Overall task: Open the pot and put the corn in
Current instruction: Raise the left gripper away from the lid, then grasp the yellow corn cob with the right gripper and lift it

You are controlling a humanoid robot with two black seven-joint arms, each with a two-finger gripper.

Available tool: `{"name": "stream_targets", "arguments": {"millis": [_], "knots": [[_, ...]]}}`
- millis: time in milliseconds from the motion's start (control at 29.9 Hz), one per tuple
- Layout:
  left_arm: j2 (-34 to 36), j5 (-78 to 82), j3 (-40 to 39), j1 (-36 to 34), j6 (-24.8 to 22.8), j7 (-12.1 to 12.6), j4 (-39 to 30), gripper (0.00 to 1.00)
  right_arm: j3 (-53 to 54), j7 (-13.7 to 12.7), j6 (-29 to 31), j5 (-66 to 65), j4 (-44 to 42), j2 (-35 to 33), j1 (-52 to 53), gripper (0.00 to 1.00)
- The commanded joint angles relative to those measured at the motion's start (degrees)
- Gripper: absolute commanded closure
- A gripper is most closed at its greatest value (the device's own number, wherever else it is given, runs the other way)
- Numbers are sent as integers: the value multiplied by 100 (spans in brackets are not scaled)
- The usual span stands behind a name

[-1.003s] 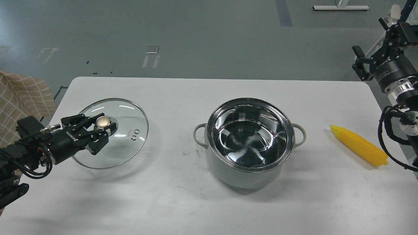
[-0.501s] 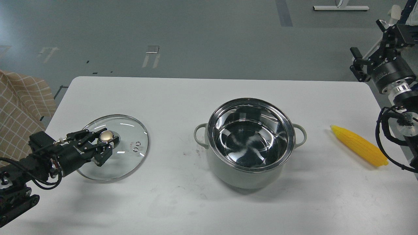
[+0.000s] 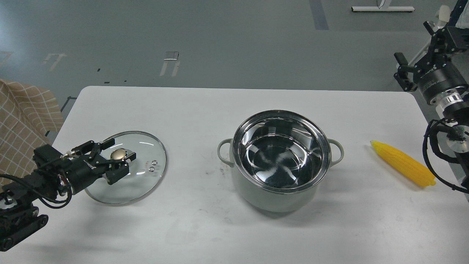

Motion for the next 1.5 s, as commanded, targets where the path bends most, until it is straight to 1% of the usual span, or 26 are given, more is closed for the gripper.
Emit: {"name": "stream_targets", "arguments": {"millis": [0, 67, 134, 167, 201, 267, 301, 334, 368, 401, 435, 468, 501, 602, 735, 802, 869, 1003, 1136, 1304, 1471], "knots": [[296, -1631, -91, -570, 1, 0, -719, 10, -17, 0, 26, -87, 30, -100, 64, 0], [498, -2364, -100, -826, -82, 0, -1002, 9, -87, 0, 26, -315, 91, -249, 125, 0], [797, -3784, -152, -1527, -1132, 0, -1397, 9, -489, 0, 26, -1033, 310, -530, 361, 0], [850, -4131, -161, -1704, -1416, 0, -1425, 9, -622, 0, 26, -1237, 372, -592, 432, 0], [877, -4822, -205, -2002, -2002, 0, -1434, 9, -893, 0, 17, -1683, 521, -732, 581, 0], [877, -5511, -319, -2276, -2541, 0, -1425, 8, -1150, 0, 17, -2142, 706, -952, 714, 0], [877, -6097, -450, -2478, -3066, 0, -1425, 8, -1412, 0, 8, -2631, 933, -1206, 827, 0], [877, -6364, -504, -2558, -3315, 0, -1425, 8, -1537, 0, 8, -2897, 1057, -1330, 881, 0], [843, -6758, -635, -2646, -3761, 0, -1425, 8, -1790, 0, 0, -3492, 1328, -1549, 994, 0], [799, -7041, -784, -2681, -4105, 0, -1442, 8, -2019, 0, -18, -4159, 1557, -1760, 1126, 0], [763, -7148, -864, -2682, -4247, 0, -1451, 7, -2126, 0, -44, -4505, 1664, -1858, 1188, 0], [720, -7210, -934, -2682, -4344, 0, -1451, 7, -2231, 0, -88, -4856, 1769, -1946, 1241, 0], [615, -7245, -1048, -2682, -4450, 0, -1451, 7, -2432, 0, -228, -5504, 1892, -2086, 1337, 0], [430, -7246, -1119, -2682, -4486, 0, -1460, 6, -2828, 0, -658, -6938, 1999, -2341, 1400, 0], [350, -7246, -1128, -2682, -4486, 0, -1460, 6, -3286, 0, -993, -8145, 2157, -2491, 1391, 0], [350, -7246, -1128, -2682, -4477, 0, -1512, 6, -3672, 0, -1317, -8856, 2175, -2527, 1382, 0], [350, -7237, -1128, -2673, -4477, 0, -1583, 6, -3970, 0, -1485, -9331, 2131, -2527, 1382, 0], [359, -7246, -1137, -2673, -4477, 0, -1671, 6, -4201, 0, -1530, -9808, 1973, -2448, 1365, 0], [359, -7237, -1137, -2664, -4469, 0, -1706, 6, -4376, 0, -1530, -9843, 1771, -2123, 1347, 0], [359, -7237, -1137, -2664, -4469, 0, -1715, 6, -4982, 0, -1538, -9852, 1498, -1841, 1338, 0], [350, -7237, -1128, -2655, -4469, 0, -1724, 6, -5071, 0, -1538, -9852, 1454, -1595, 1251, 0]]}}
